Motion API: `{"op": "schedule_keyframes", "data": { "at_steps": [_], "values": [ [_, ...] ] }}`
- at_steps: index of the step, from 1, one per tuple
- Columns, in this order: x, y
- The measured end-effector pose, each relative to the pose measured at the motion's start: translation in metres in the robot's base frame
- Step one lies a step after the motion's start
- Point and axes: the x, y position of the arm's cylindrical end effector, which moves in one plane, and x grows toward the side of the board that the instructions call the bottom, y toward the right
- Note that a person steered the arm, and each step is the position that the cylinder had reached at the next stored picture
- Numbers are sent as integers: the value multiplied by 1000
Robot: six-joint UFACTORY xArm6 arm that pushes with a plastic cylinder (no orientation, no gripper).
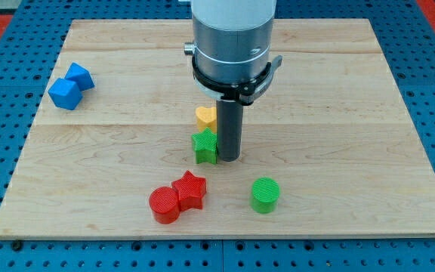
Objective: Move the green circle below the green star
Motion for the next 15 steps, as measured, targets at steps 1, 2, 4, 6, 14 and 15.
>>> {"op": "schedule_keyframes", "data": {
  "at_steps": [1, 2, 4, 6, 14, 15],
  "values": [
    [-4, 5],
    [2, 110],
    [119, 152],
    [87, 48],
    [89, 49],
    [88, 45]
  ]
}}
